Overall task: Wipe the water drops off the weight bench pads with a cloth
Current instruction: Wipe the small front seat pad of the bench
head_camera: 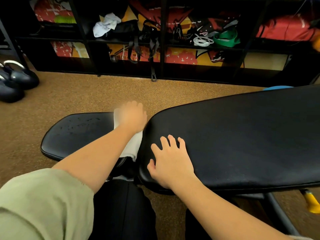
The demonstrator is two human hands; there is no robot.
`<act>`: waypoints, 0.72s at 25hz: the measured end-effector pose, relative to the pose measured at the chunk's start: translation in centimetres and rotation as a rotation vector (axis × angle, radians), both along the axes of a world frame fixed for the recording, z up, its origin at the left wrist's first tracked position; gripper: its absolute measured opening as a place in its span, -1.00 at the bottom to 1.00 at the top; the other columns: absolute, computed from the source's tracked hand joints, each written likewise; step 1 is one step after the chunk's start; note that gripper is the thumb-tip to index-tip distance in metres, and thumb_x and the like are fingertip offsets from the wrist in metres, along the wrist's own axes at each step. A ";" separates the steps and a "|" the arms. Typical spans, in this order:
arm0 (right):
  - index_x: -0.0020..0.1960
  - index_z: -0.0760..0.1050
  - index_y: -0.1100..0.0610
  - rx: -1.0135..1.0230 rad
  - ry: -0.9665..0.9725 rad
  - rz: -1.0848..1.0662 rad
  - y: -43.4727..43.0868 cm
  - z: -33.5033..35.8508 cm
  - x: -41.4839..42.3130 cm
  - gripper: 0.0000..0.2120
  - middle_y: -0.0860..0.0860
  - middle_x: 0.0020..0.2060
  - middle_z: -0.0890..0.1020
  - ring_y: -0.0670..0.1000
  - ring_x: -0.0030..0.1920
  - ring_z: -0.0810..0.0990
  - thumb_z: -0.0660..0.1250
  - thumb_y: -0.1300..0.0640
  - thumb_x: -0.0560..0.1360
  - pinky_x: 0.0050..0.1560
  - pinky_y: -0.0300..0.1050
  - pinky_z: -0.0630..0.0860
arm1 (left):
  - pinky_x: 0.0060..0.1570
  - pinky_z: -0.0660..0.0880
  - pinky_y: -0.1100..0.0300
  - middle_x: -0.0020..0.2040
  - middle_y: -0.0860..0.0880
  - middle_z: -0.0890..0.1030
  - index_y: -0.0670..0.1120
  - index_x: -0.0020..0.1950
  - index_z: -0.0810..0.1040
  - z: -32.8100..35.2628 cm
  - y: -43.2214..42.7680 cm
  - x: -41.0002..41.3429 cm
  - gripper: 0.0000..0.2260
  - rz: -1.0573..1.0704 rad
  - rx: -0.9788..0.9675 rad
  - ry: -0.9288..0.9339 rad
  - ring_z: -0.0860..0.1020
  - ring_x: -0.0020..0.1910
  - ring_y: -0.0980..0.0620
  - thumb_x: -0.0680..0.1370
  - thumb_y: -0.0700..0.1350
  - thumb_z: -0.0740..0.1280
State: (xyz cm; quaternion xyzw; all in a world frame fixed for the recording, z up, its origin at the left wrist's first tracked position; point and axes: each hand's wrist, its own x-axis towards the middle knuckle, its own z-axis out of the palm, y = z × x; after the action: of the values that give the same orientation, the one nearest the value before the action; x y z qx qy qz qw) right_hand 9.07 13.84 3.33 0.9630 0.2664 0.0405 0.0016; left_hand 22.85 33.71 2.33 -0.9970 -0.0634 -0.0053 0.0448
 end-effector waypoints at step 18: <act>0.35 0.44 0.06 -0.002 0.008 0.012 -0.2 0.6 -0.4 -0.54 0.19 0.40 0.45 0.27 0.47 0.32 0.08 -0.16 0.58 0.46 0.32 0.18 | 0.37 0.35 -0.01 0.32 -0.13 0.50 -0.21 0.31 0.54 -0.5 0.7 -12.4 -0.56 -0.497 0.089 0.012 0.43 0.35 -0.16 0.51 -0.03 0.20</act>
State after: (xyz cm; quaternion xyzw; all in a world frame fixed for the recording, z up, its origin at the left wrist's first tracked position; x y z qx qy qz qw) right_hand 8.71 13.65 3.97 0.9615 0.2724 0.0364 0.0011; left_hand 10.49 34.46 1.86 -0.9789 0.1845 -0.0129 0.0866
